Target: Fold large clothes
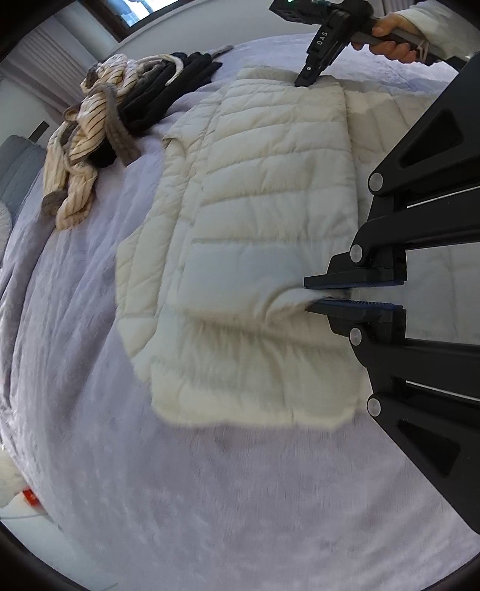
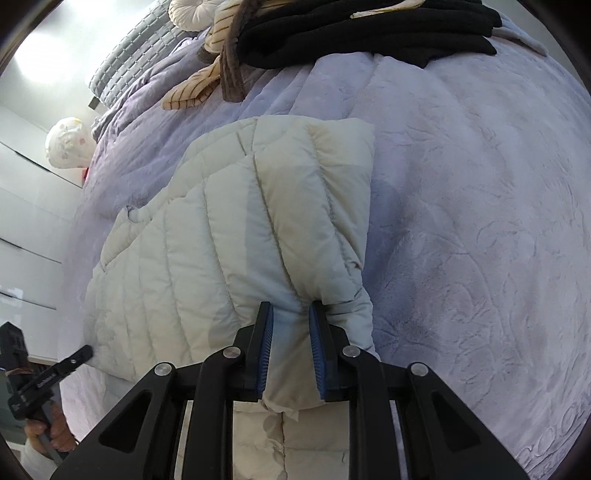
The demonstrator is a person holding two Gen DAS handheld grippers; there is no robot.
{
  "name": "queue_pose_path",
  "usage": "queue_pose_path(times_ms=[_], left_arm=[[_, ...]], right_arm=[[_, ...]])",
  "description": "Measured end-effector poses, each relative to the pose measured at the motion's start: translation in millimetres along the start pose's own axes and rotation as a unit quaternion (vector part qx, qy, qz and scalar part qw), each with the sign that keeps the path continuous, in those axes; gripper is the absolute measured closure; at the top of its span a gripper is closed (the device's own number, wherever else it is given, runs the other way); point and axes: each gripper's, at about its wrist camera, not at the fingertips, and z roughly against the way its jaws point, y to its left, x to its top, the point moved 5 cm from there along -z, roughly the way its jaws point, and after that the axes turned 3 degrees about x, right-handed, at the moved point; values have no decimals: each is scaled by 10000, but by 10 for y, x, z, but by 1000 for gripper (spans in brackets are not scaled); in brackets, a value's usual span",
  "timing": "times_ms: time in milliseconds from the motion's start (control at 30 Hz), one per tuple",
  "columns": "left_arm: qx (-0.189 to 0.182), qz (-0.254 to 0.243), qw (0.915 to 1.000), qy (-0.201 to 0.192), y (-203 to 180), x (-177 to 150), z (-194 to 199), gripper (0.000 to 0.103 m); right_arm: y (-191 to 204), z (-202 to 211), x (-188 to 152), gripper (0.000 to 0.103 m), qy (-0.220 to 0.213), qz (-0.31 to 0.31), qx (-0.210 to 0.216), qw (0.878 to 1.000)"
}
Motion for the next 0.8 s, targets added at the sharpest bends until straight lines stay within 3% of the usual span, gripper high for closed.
queue_pose_path(times_ms=[67, 167, 333, 433, 800], left_arm=[[119, 6, 9998, -176, 47, 53, 100, 97], [3, -52, 9994, -352, -19, 133, 159, 97], [152, -341, 9991, -176, -265, 78, -199, 97], [292, -247, 9993, 57, -233, 0, -467, 97], [378, -183, 9990, 175, -219, -10, -547, 97]], right_arm=[[9, 0, -11, 81, -11, 16, -47, 10000], [3, -16, -15, 81, -34, -58, -49, 10000], [20, -55, -35, 81, -37, -104, -144, 9998], [23, -95, -37, 81, -26, -81, -186, 9998], [-16, -200, -42, 83, 62, -73, -273, 9996]])
